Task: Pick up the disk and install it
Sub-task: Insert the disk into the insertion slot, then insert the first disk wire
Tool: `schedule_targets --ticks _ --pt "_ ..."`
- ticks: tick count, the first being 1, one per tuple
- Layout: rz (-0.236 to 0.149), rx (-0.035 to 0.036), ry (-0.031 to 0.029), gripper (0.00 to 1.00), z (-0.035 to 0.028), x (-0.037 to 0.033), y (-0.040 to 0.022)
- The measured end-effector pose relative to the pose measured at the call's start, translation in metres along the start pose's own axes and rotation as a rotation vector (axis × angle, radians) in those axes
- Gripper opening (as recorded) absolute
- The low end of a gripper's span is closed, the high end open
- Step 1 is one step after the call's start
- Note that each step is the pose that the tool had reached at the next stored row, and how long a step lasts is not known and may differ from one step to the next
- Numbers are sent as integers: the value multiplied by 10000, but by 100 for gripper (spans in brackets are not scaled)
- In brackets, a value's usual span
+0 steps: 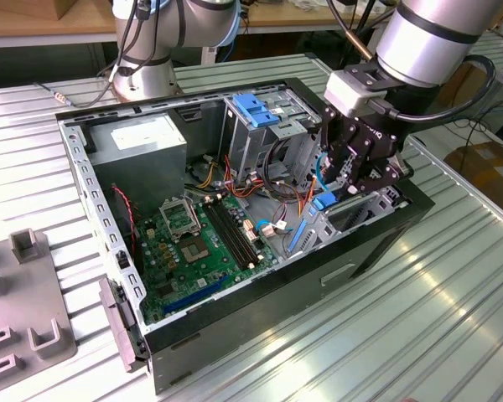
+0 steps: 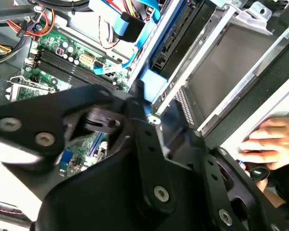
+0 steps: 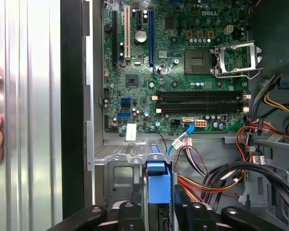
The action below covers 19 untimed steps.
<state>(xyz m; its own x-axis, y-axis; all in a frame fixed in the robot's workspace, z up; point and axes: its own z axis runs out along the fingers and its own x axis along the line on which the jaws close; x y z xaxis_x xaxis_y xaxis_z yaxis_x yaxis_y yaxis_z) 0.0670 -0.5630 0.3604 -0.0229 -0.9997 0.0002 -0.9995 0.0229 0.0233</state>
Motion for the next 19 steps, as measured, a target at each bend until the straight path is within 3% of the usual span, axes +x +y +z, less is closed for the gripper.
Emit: schedule_targets --ticks 5,19 --pt "0 0 -1 12 1 1 0" --pt "0 0 -1 10 0 3 0"
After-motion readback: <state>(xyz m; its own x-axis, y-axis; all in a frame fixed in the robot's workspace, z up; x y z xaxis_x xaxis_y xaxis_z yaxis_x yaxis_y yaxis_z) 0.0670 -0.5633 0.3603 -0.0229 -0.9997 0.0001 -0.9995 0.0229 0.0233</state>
